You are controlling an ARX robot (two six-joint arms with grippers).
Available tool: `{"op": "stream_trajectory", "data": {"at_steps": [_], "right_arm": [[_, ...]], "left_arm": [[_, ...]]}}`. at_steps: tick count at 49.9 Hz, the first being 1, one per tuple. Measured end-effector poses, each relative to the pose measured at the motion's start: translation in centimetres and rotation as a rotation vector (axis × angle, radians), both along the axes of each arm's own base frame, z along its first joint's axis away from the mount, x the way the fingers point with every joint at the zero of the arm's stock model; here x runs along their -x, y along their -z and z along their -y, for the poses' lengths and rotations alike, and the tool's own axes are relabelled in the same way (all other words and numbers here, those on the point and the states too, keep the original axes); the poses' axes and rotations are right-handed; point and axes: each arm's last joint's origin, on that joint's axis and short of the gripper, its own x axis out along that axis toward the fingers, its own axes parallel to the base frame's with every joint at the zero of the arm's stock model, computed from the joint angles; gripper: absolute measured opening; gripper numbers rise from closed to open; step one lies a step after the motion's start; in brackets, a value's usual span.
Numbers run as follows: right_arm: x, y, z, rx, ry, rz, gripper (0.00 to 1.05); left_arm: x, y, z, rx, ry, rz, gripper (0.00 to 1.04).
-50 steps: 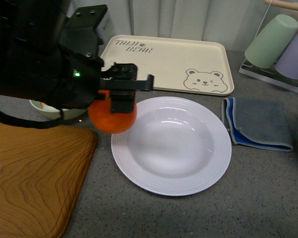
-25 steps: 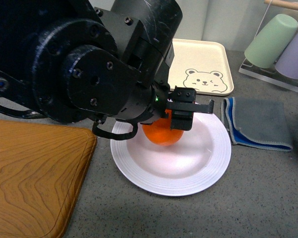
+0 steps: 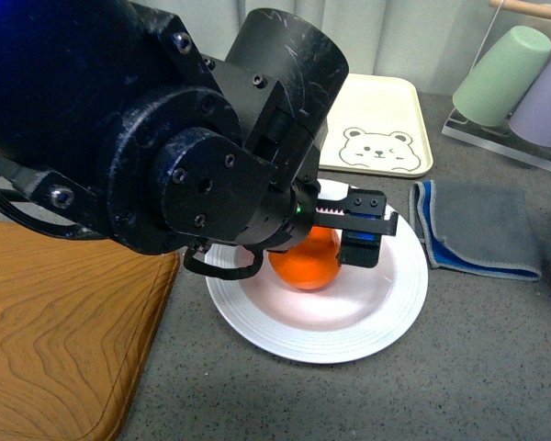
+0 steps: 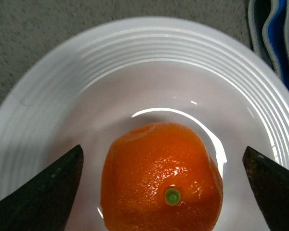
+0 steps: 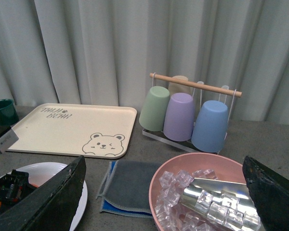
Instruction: Place orange and plate with both arms
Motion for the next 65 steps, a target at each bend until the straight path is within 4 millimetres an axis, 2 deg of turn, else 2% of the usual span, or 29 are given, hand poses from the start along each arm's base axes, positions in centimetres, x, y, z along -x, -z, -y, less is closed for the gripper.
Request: {"op": "stream_trajectory", "data": {"at_steps": [2, 11, 18, 25, 27, 30, 33, 37, 45, 48, 54, 65], "right_arm": [[0.0, 0.0, 0.0, 0.0, 0.0, 0.0, 0.95], [0.0, 0.0, 0.0, 0.0, 0.0, 0.0, 0.95], [0.0, 0.0, 0.0, 0.0, 0.0, 0.0, 0.95], [0.0, 0.0, 0.0, 0.0, -0.001, 0.0, 0.95], [0.0, 0.0, 0.0, 0.0, 0.0, 0.0, 0.95], [0.0, 0.0, 0.0, 0.0, 0.0, 0.0, 0.95], [0.0, 0.0, 0.0, 0.0, 0.003, -0.001, 0.95], [0.0, 0.0, 0.0, 0.0, 0.003, -0.001, 0.95], [0.0, 0.0, 0.0, 0.0, -0.001, -0.001, 0.95], [0.0, 0.0, 0.0, 0.0, 0.0, -0.001, 0.95], [0.0, 0.0, 0.0, 0.0, 0.0, -0.001, 0.95], [0.0, 0.0, 0.0, 0.0, 0.0, -0.001, 0.95]], "left_arm": [[0.0, -0.5, -0.3, 0.007, -0.008, 0.016, 1.0], [-0.1, -3.4, -2.8, 0.043, -0.114, 0.12, 0.98], [0.6, -5.9, -6.8, 0.06, -0.265, 0.237, 0.98], [0.7, -5.9, -7.1, 0.052, -0.27, 0.257, 0.97], [1.0, -5.3, -7.6, 0.009, -0.333, 0.422, 0.89], [2.9, -4.7, -9.4, -0.014, -0.358, 0.621, 0.74], [4.8, -5.9, -11.6, 0.002, -0.376, 0.754, 0.6], [6.7, -7.3, -13.7, 0.009, -0.385, 0.818, 0.44], [9.2, -7.2, -16.1, -0.02, -0.393, 0.804, 0.19], [10.4, -7.3, -17.0, -0.022, -0.387, 0.797, 0.04], [12.7, -8.3, -18.5, -0.028, -0.372, 0.789, 0.04], [15.2, -8.7, -19.9, -0.03, -0.386, 0.802, 0.04]]}}
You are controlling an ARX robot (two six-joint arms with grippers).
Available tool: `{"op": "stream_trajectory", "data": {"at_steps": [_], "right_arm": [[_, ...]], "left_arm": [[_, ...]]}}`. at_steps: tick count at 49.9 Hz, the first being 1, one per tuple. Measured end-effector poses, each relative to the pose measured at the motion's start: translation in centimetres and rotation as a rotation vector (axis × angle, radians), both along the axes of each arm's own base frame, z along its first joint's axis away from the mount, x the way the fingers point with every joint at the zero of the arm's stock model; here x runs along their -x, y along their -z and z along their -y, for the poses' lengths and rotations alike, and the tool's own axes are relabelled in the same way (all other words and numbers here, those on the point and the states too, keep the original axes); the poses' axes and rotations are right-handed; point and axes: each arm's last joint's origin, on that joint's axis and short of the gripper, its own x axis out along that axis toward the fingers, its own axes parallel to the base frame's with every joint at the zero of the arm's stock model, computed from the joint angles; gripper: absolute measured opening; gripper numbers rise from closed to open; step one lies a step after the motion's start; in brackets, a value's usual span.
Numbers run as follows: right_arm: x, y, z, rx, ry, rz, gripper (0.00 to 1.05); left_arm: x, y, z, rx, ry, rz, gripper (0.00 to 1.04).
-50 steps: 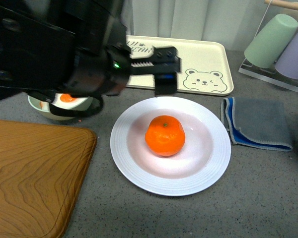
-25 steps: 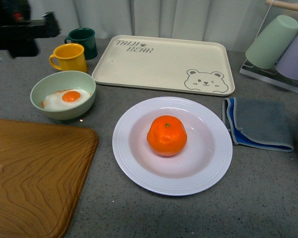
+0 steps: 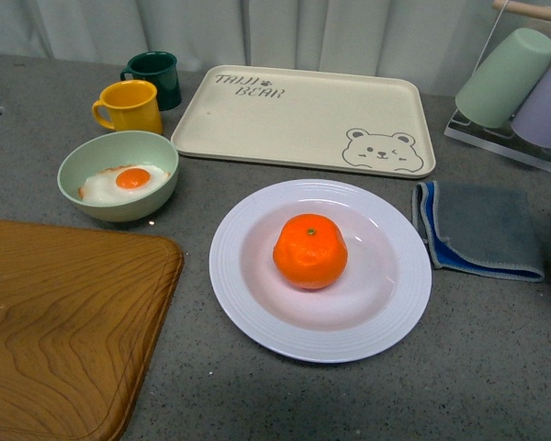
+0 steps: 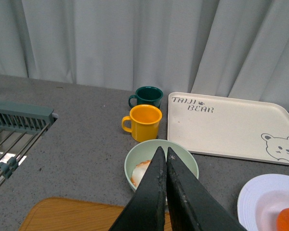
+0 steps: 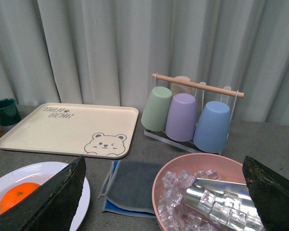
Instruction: Place orange and plate with both arms
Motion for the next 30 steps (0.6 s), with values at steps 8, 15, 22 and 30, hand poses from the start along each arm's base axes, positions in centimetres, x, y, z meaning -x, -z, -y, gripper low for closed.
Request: {"op": "stream_trajectory", "data": {"at_steps": [8, 15, 22, 30], "right_arm": [[0.0, 0.0, 0.0, 0.0, 0.001, 0.0, 0.95], [0.0, 0.0, 0.0, 0.0, 0.0, 0.0, 0.95], [0.0, 0.0, 0.0, 0.0, 0.0, 0.0, 0.95], [0.0, 0.0, 0.0, 0.0, 0.0, 0.0, 0.95]], "left_arm": [[1.3, 0.0, -0.5, 0.0, 0.006, -0.004, 0.04], [2.5, -0.1, -1.2, 0.001, 0.02, 0.001, 0.04], [3.3, -0.1, -2.1, 0.001, -0.005, 0.0, 0.04], [4.1, -0.5, -2.1, 0.001, 0.003, 0.013, 0.04]]}}
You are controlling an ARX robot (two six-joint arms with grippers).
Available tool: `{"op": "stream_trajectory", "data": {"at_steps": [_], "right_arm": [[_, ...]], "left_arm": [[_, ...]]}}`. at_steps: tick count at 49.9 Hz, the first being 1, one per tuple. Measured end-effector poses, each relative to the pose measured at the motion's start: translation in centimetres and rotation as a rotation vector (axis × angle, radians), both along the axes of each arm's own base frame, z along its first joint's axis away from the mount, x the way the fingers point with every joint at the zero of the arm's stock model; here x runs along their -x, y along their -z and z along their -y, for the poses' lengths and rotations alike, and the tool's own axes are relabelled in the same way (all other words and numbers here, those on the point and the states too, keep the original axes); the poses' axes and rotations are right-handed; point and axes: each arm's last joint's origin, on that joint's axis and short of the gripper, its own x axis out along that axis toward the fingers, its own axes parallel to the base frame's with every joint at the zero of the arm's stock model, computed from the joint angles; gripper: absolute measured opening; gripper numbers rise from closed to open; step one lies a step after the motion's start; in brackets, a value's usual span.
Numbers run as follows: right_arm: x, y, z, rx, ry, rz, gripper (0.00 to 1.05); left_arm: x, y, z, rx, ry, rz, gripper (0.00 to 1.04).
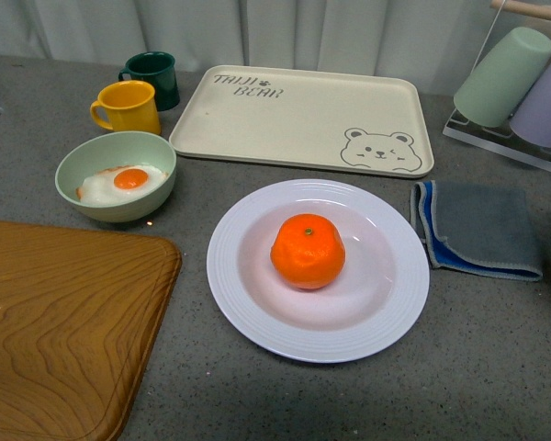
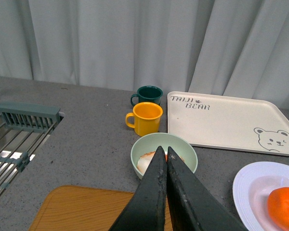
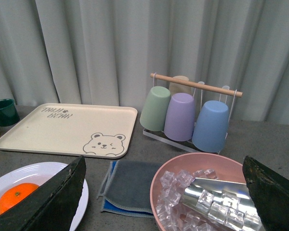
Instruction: Place orange and plate with both arms
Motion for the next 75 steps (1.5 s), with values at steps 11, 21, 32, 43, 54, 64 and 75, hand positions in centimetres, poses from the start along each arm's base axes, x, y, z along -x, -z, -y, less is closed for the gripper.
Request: {"op": "stream_trajectory", "data": {"at_steps": [11, 21, 32, 43, 54, 64, 75], "right_arm": [[0.0, 0.0, 0.0, 0.0, 0.0, 0.0, 0.95], [0.0, 0.0, 0.0, 0.0, 0.0, 0.0, 0.95], [0.0, 0.0, 0.0, 0.0, 0.0, 0.0, 0.95], [0.0, 0.0, 0.0, 0.0, 0.0, 0.0, 0.95], [0.0, 0.0, 0.0, 0.0, 0.0, 0.0, 0.95], [0.0, 0.0, 0.0, 0.0, 0.0, 0.0, 0.95], [0.0, 0.0, 0.0, 0.0, 0.0, 0.0, 0.95]], "left_arm": [[1.2, -0.5, 0.0, 0.0, 0.0, 0.016, 0.04], [1.9, -0.7, 0.0, 0.0, 0.0, 0.024, 0.04], [2.5, -0.8, 0.0, 0.0, 0.0, 0.025, 0.04], [3.0, -0.8, 0.0, 0.0, 0.0, 0.026, 0.04], [3.3, -0.7, 0.0, 0.0, 0.0, 0.025, 0.04], [4.3, -0.2, 0.0, 0.0, 0.0, -0.01, 0.04], [4.7, -0.4, 0.0, 0.0, 0.0, 0.018, 0.15]]}}
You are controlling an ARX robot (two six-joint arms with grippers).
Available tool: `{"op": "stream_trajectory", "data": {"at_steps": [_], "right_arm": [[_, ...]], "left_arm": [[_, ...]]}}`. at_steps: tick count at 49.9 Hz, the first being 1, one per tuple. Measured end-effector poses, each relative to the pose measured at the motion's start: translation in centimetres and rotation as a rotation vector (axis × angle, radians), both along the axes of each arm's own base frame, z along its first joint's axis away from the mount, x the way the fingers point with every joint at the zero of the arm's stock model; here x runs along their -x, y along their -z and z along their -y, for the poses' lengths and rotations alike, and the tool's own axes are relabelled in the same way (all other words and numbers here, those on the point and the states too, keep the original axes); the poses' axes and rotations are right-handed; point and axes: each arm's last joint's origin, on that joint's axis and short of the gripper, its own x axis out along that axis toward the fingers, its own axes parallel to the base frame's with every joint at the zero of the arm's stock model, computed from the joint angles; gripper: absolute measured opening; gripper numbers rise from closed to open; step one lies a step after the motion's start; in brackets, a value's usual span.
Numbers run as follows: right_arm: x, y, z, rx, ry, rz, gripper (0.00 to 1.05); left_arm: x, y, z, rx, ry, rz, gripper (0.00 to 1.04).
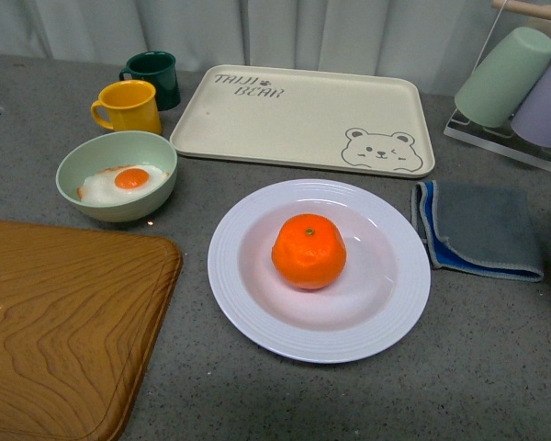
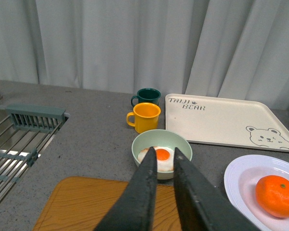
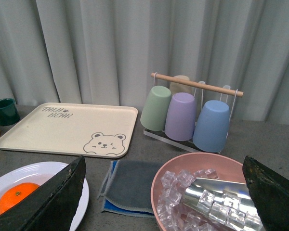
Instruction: Place orange and plate with both arms
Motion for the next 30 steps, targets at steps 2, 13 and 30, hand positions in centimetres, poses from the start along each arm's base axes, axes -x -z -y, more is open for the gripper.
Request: {"op": "stream_trajectory", "data": {"at_steps": [2, 13, 30], "right_arm": [[0.0, 0.0, 0.0, 0.0, 0.0, 0.0, 0.95], [0.0, 0.0, 0.0, 0.0, 0.0, 0.0, 0.95], [0.0, 0.0, 0.0, 0.0, 0.0, 0.0, 0.95]], "left_arm": [[0.0, 0.0, 0.0, 0.0, 0.0, 0.0, 0.22], [0.0, 0.0, 0.0, 0.0, 0.0, 0.0, 0.63], [0.0, 0.0, 0.0, -0.003, 0.0, 0.0, 0.98]]}}
